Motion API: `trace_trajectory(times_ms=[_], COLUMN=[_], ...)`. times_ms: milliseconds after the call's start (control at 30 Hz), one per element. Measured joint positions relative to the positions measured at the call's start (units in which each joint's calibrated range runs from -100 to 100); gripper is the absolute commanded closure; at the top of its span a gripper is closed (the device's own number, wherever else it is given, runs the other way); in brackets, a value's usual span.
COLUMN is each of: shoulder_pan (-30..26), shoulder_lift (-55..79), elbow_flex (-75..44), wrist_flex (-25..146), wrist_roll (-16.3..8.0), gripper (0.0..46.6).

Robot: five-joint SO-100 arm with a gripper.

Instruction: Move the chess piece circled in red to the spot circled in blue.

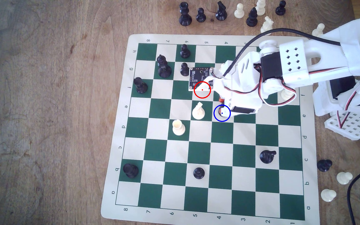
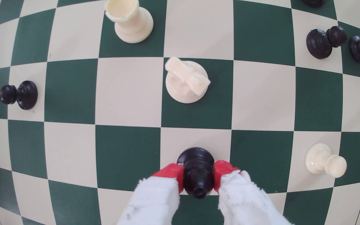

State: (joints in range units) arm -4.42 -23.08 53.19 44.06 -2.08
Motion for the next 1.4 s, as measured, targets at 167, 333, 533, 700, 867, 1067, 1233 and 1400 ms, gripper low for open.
trace_trajectory(times_ms=[167,333,533,700,867,1067,1233,1400], shoulder_pan=[0.81,1.62,2.06,1.03,-1.47,0.0,2.06,2.51], shoulder_lift=[0.0,0.0,-5.19,-11.48,-20.44,-36.7,-43.49,-47.93], elbow_flex=[0.0,0.0,0.0,0.0,3.62,14.91,19.16,26.66], wrist_flex=[0.0,0.96,5.66,11.24,17.29,16.33,7.25,-6.85], wrist_roll=[0.0,-0.05,-0.05,-0.24,-0.54,-0.59,-0.49,1.71], gripper=[27.3,23.8,23.4,23.7,25.4,33.2,46.4,46.4])
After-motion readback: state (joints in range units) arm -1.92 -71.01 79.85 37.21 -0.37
